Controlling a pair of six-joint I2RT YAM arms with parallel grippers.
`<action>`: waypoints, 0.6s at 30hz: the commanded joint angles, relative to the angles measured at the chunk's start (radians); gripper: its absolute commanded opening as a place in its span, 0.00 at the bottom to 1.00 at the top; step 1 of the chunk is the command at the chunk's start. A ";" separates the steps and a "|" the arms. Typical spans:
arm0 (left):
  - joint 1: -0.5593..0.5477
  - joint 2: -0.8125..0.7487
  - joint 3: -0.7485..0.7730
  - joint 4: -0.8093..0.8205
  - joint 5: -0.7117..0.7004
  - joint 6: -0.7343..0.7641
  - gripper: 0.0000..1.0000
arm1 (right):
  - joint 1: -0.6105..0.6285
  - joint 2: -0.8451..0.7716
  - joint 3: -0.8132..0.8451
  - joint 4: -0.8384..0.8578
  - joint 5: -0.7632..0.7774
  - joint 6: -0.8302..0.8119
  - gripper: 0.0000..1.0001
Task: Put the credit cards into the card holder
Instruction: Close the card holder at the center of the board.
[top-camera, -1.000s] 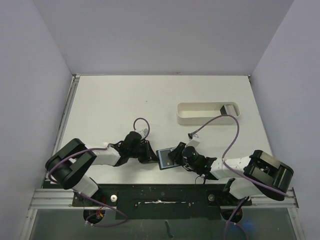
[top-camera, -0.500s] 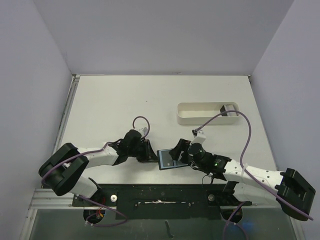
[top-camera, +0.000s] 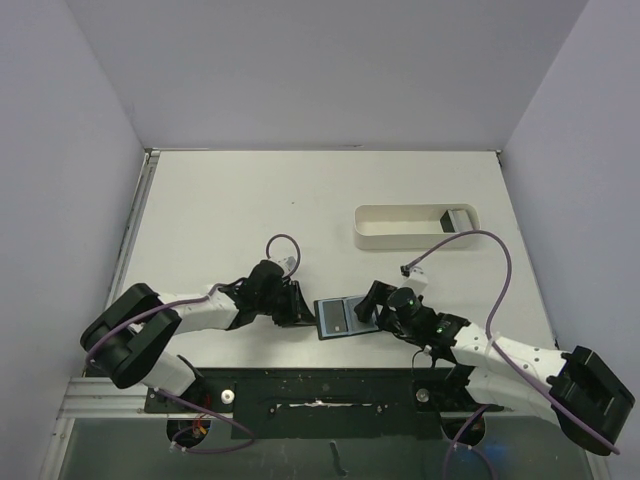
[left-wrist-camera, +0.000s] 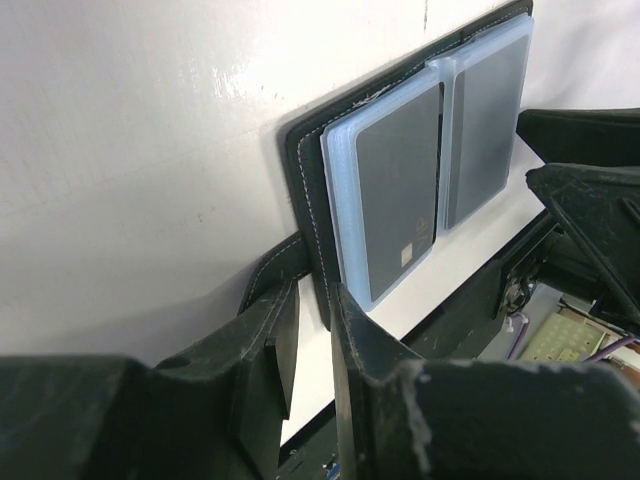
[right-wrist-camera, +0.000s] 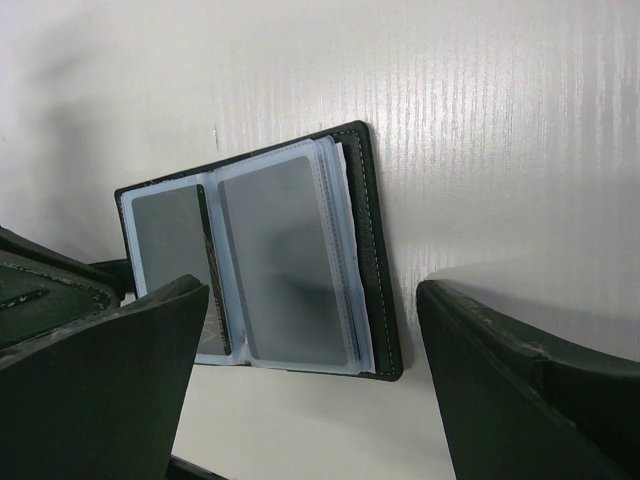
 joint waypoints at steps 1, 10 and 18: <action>0.005 0.010 0.026 0.035 -0.001 0.014 0.20 | -0.006 0.018 -0.014 0.051 -0.007 -0.009 0.89; 0.005 0.036 0.022 0.059 0.006 0.013 0.19 | -0.006 0.050 -0.037 0.174 -0.095 0.005 0.88; 0.005 0.045 0.016 0.080 0.010 0.009 0.19 | -0.007 -0.024 -0.061 0.294 -0.175 0.047 0.88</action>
